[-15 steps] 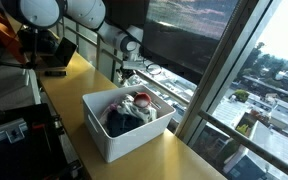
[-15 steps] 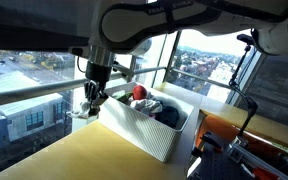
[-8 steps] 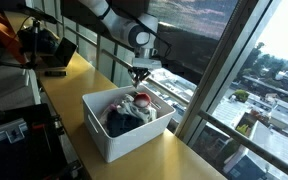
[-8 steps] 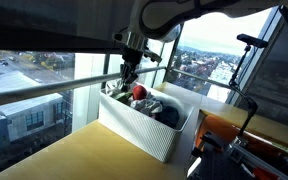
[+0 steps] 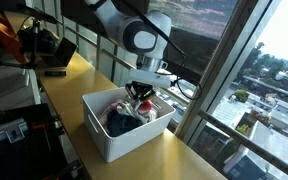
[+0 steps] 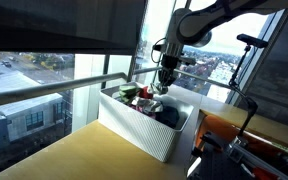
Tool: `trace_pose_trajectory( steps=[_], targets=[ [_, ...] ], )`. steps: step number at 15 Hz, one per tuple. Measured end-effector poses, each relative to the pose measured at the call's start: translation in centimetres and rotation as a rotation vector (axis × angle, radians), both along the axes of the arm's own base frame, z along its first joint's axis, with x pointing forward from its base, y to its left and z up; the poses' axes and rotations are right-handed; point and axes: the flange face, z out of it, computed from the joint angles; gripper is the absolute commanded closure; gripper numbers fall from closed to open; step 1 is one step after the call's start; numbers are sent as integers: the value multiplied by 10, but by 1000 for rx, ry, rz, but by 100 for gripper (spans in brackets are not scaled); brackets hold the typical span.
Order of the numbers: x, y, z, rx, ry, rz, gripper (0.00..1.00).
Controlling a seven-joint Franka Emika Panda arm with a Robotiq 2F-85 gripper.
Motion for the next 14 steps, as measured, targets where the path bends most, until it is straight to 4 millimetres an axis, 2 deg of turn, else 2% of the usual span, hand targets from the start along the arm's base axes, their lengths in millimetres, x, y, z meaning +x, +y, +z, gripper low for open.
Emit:
trace_pose_trajectory(
  steps=[2,4,8,9,10,14],
  targets=[
    [-29,-22,-5,-1,37,-10,98],
    [-50,-34,-8,0,62,-11,98],
    [-72,-33,-12,17,87,-9,98],
    [-75,-32,-13,25,89,-11,68],
    [-78,-31,-15,31,84,-13,67],
    [-82,-24,-24,55,48,-28,40]
  ],
)
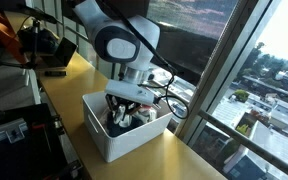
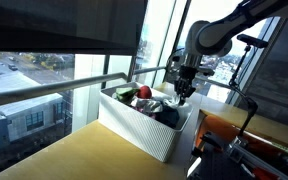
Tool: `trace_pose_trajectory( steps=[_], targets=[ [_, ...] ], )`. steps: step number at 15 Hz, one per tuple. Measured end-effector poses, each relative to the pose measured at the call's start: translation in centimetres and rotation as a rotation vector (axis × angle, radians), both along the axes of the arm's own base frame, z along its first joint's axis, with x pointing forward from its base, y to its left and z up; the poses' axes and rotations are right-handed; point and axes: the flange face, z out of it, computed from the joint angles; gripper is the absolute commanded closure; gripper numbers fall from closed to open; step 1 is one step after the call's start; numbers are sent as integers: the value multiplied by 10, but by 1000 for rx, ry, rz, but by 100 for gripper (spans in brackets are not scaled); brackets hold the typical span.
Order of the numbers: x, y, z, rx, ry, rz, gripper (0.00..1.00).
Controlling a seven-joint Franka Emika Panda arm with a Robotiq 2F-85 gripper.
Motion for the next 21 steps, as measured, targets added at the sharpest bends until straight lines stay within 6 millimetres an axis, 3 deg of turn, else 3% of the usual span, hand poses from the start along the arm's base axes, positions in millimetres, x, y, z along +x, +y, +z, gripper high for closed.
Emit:
trace_pose_trajectory(
  steps=[3,6,9,17,21],
  targets=[
    [2,6,-1,14,-29,-12,17],
    [7,8,6,24,-67,-25,0],
    [15,8,31,29,-124,-39,0],
    [30,5,130,43,-314,-74,0],
    [27,9,151,44,-340,-89,0]
  ],
)
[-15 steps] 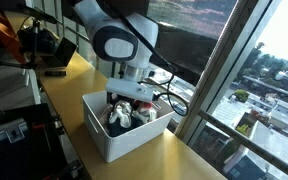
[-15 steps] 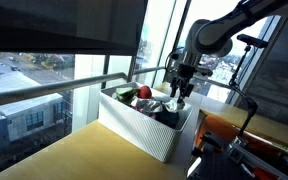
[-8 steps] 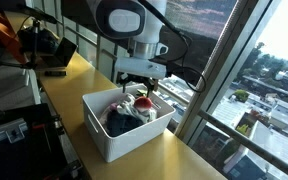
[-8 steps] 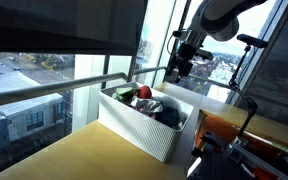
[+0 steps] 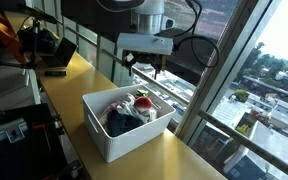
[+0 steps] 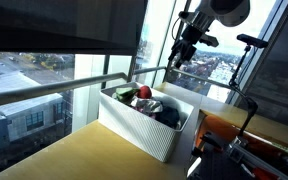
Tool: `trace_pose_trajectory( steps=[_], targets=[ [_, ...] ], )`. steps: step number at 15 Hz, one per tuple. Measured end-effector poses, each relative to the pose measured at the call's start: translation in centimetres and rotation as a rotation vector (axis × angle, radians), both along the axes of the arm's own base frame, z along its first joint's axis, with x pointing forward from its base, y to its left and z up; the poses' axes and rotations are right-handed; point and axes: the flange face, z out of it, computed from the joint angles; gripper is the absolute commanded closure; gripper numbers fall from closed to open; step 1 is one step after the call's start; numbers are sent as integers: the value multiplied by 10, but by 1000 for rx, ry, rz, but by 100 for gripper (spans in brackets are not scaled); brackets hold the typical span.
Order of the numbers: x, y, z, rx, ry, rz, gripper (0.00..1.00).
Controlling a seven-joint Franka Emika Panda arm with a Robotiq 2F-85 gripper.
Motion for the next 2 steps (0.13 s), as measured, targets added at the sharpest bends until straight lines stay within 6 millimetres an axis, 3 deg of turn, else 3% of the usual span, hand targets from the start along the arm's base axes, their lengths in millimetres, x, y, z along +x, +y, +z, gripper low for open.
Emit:
trace_pose_trajectory(
  steps=[2],
  targets=[
    [0,0,0,1,1,-1,0]
  ],
)
